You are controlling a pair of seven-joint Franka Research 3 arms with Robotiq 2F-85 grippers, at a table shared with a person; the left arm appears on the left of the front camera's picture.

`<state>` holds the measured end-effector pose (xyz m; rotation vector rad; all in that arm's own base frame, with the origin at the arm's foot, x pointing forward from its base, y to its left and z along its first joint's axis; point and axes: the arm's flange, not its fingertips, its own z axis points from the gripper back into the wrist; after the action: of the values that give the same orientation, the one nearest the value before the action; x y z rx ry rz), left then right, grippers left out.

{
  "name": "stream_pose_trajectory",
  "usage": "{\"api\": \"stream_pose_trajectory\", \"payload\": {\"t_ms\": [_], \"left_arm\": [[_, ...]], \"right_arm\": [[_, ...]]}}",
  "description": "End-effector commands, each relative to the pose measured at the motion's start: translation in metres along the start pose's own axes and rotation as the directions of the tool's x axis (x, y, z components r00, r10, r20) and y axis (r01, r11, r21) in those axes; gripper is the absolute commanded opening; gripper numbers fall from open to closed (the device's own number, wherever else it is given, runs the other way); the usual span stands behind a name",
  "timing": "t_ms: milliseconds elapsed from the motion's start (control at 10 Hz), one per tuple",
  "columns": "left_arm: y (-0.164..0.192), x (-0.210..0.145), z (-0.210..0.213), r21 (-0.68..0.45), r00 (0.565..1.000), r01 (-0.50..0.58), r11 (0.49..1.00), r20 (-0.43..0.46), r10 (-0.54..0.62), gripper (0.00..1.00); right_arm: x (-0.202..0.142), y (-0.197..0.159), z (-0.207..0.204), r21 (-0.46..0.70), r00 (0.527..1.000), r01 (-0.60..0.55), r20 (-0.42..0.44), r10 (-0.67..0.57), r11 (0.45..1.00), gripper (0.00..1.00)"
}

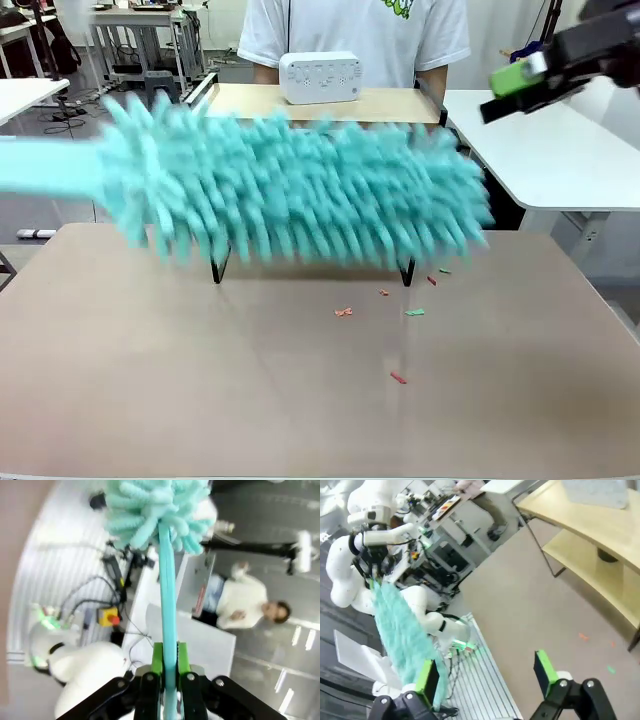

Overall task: Clean the shelf.
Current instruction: Hand the Duster back to the human.

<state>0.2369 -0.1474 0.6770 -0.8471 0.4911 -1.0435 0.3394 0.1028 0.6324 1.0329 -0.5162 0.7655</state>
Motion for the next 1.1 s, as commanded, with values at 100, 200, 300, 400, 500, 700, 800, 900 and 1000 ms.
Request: {"api": "stream_pose_trajectory", "payload": {"t_ms": [100, 200, 300, 400, 500, 700, 800, 900, 1000], "left_arm": [[0.012, 0.001, 0.016, 0.010, 0.994, 0.029, 1.000, -0.107, -0.028, 0.13], [0.014, 0.011, 0.013, 0.003, 0.991, 0.052, 0.999, -0.121, -0.051, 0.13], [0.017, 0.020, 0.013, -0.002, 0.993, 0.052, 0.999, -0.110, -0.052, 0.13], [0.020, 0.027, 0.014, -0.014, 0.994, 0.057, 0.998, -0.091, -0.058, 0.13], [0.023, 0.033, 0.015, -0.010, 0.997, 0.047, 0.999, -0.057, -0.048, 0.13], [0.032, 0.041, 0.016, -0.041, 0.999, 0.037, 0.998, -0.025, -0.039, 0.13], [0.036, 0.042, 0.016, -0.029, 1.000, 0.018, 0.999, -0.006, -0.018, 0.13], [0.038, 0.043, 0.017, -0.033, 1.000, 0.010, 0.999, 0.001, -0.010, 0.13], [0.038, 0.043, 0.018, -0.037, 1.000, 0.012, 0.999, 0.007, -0.012, 0.13]], "right_arm": [[0.032, -0.016, -0.050, 0.196, 0.986, 0.085, -0.158, -0.054, 0.977, 1.00], [0.027, -0.010, -0.081, 0.253, 0.971, 0.104, -0.234, -0.043, 0.962, 1.00], [0.019, 0.000, -0.102, 0.294, 0.958, 0.113, -0.286, -0.025, 0.949, 1.00], [0.009, 0.008, -0.119, 0.320, 0.940, 0.117, -0.340, -0.002, 0.940, 1.00], [-0.001, 0.013, -0.129, 0.354, 0.931, 0.133, -0.365, 0.006, 0.926, 1.00], [-0.017, 0.021, -0.143, 0.403, 0.902, 0.156, -0.431, 0.037, 0.902, 1.00], [-0.022, 0.023, -0.145, 0.415, 0.895, 0.164, -0.445, 0.042, 0.895, 1.00], [-0.024, 0.026, -0.144, 0.417, 0.892, 0.156, -0.449, 0.054, 0.895, 1.00], [-0.024, 0.025, -0.142, 0.422, 0.890, 0.147, -0.450, 0.066, 0.894, 1.00]]}}
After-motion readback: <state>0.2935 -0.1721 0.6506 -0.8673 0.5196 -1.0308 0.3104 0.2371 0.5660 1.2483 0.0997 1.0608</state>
